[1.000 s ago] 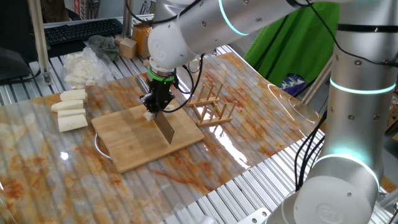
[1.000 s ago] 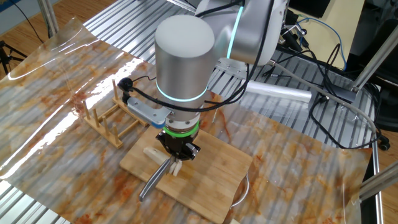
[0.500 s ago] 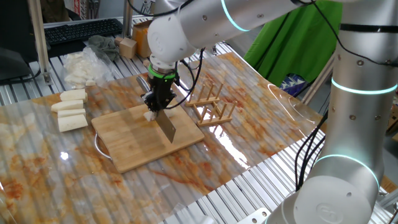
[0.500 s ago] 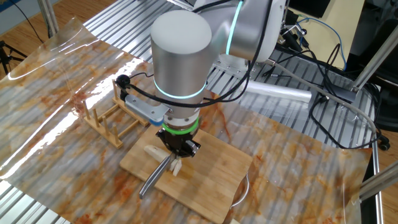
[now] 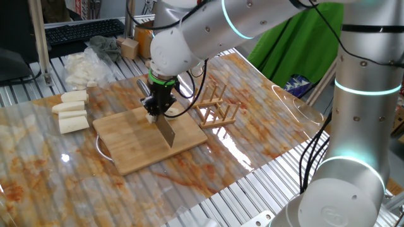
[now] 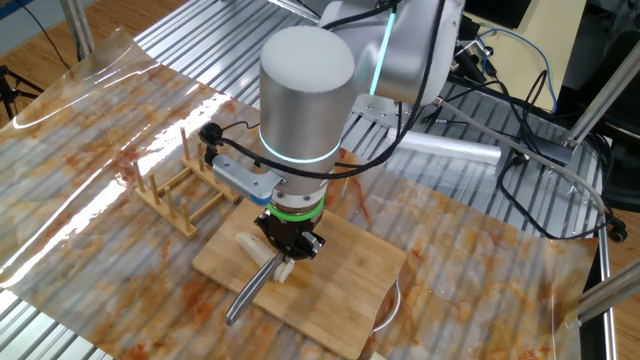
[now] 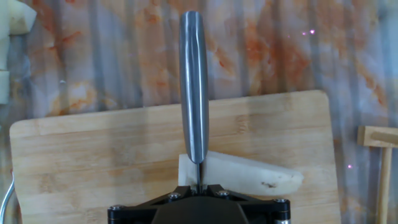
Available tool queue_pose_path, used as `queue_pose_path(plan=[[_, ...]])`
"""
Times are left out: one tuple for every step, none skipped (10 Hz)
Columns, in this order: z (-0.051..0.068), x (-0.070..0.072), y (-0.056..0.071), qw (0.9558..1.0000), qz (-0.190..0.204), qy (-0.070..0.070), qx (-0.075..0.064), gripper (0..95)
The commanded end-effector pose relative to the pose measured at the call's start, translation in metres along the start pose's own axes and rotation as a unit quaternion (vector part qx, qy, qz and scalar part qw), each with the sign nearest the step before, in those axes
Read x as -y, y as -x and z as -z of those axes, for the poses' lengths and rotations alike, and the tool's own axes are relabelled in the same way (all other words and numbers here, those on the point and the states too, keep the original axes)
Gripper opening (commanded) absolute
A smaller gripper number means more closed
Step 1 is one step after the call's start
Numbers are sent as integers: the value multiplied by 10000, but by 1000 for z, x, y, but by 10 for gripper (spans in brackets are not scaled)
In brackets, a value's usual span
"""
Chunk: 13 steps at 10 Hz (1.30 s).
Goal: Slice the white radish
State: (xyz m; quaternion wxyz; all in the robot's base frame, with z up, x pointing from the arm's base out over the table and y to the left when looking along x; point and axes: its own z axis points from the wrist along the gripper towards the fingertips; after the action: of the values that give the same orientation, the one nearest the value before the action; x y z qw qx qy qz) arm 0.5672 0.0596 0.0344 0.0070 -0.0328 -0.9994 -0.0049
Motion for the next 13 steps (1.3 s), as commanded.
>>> queue_pose_path(plan=[[11,-1,0,9997,-39,35,-240,0],[16,0,-1,9995,-63,77,-285,0],[18,0,-2,9995,-87,124,-289,0],[21,1,-3,9995,-62,108,-288,0],[25,2,-4,9994,-76,113,-302,0],[30,4,-6,9993,-68,110,-337,0],[34,6,-7,9992,-83,138,-354,0],[38,7,-7,9992,-60,144,-369,0],[42,9,-8,9993,-39,114,-358,0],[44,10,-8,9993,-30,101,-359,0],[47,12,-7,9993,-25,101,-365,0],[48,13,-6,9993,-24,75,-355,0],[49,14,-5,9993,-33,77,-360,0]])
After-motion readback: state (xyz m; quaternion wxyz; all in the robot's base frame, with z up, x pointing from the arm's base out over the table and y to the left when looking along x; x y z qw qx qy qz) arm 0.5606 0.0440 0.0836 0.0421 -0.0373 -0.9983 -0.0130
